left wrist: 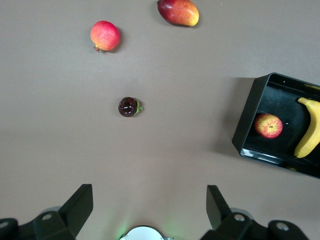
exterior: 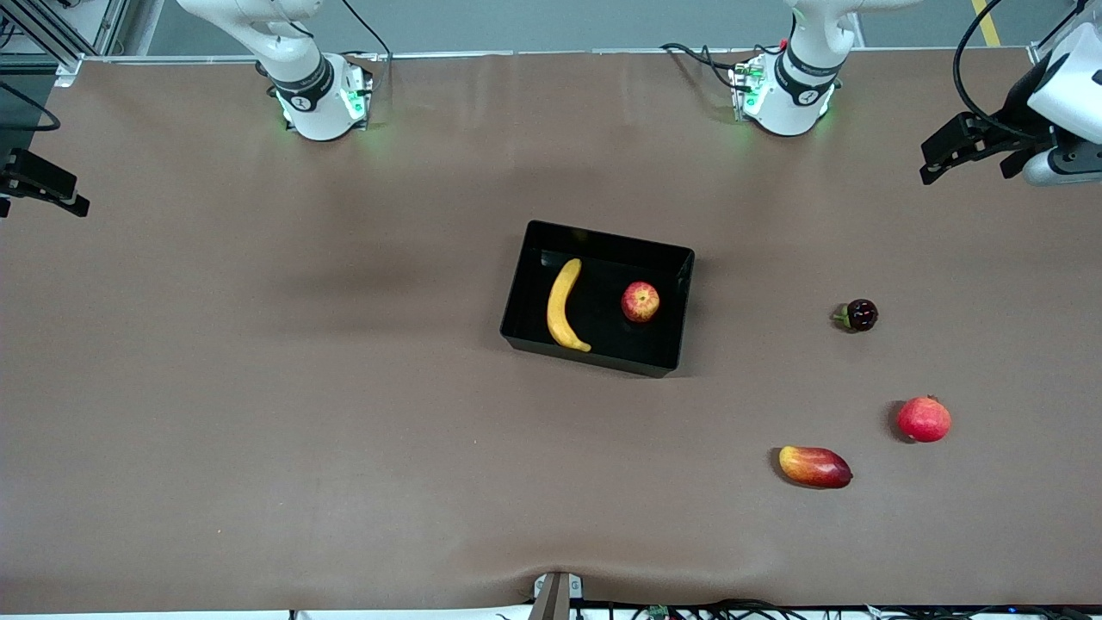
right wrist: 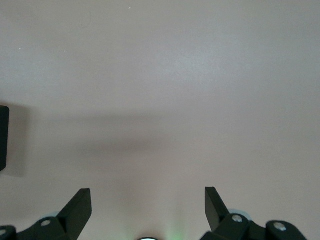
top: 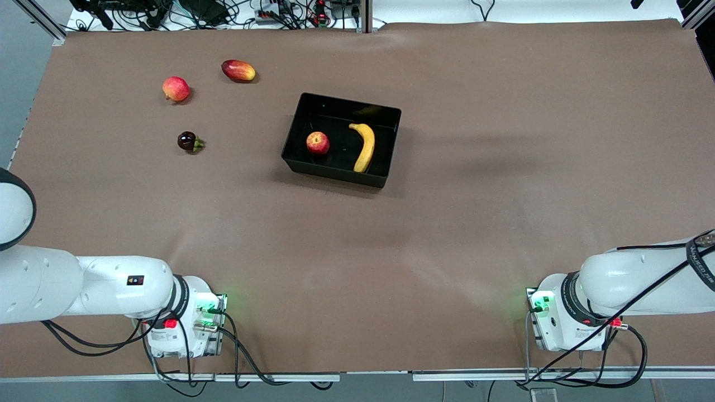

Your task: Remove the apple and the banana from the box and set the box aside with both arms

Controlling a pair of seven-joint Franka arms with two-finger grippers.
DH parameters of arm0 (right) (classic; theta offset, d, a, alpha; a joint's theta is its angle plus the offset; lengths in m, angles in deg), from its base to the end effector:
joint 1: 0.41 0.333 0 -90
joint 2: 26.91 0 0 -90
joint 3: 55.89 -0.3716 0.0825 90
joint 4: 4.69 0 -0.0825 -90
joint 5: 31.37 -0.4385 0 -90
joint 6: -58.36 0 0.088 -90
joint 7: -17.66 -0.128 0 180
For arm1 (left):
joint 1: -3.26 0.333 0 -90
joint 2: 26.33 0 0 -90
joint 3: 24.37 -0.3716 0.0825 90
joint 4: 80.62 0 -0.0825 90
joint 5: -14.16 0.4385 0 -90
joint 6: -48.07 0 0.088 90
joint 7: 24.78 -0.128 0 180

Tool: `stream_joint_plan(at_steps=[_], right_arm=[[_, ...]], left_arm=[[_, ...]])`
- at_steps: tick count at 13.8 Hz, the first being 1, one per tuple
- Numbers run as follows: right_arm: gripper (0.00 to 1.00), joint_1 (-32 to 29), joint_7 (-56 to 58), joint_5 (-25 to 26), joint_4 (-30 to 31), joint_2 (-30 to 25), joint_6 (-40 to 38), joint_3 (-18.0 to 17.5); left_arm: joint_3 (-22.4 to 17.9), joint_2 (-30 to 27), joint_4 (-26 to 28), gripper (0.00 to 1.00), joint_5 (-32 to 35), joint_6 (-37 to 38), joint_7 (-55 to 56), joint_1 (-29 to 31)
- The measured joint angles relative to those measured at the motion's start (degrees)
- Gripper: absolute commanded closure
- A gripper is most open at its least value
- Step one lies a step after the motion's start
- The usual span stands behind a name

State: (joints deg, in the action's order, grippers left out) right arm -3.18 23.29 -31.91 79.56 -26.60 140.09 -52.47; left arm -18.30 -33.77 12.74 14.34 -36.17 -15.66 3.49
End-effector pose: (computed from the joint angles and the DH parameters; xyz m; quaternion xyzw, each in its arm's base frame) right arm 0.5915 -0.0627 0.6957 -0.9997 0.0043 0.0241 0.0070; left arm 0.5464 -0.0599 0.6947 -0.9994 -0.0293 0.0138 0.0103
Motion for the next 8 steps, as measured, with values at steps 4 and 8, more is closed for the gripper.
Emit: stream_joint_plan(at_steps=[4,8], right_arm=[[0.0,-0.01,0.0,0.0,0.0,0.0,0.0,0.0],[0.0,-0.04,0.0,0.0,0.01,0.0,0.0,0.01]], left_arm=[[0.0,0.1,-0.03,0.0,0.0,0.0,0.0,-0.01],[1.53,2.08,-0.63,0.0,0.0,0.0,0.41,-0.07]])
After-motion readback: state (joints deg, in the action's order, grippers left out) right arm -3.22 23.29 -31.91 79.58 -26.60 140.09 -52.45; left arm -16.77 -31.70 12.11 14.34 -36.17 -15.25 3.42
